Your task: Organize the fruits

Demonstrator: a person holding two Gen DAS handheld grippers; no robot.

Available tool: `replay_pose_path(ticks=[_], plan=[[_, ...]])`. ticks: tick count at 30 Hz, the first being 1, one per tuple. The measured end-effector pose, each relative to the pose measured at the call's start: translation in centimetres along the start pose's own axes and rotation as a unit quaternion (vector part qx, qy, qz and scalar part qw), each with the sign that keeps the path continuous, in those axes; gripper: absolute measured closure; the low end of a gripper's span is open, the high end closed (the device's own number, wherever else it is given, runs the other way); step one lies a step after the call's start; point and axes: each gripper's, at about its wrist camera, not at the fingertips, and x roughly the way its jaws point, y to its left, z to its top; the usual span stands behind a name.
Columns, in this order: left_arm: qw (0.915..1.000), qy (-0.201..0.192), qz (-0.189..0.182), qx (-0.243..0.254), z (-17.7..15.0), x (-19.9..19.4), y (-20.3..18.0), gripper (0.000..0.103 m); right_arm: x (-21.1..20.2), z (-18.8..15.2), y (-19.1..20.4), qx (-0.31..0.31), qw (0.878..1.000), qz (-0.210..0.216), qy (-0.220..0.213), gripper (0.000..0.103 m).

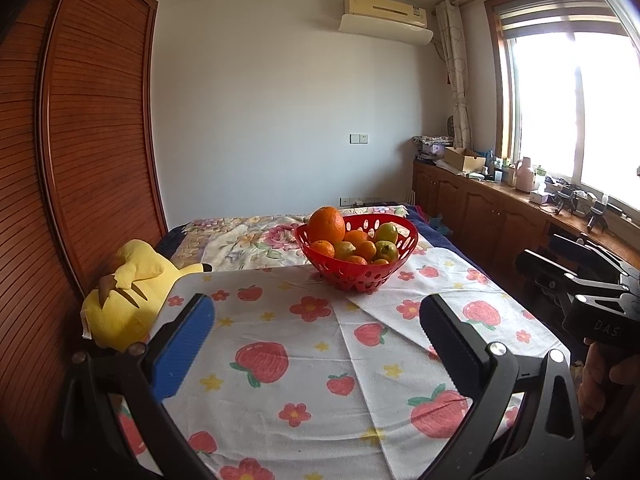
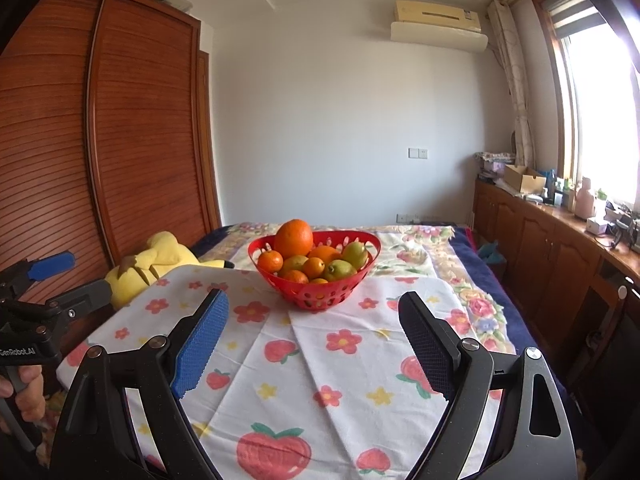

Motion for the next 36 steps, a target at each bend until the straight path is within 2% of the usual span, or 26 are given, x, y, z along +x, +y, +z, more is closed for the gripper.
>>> replay_pose_path(ticks=[36], plan=[[0.9999,-0.013,0.0,0.0,0.12,-0.74,0.33,0.0,0.04,-0.22,0.01,0.0,1.0,-0.003,-0.002,0.014]])
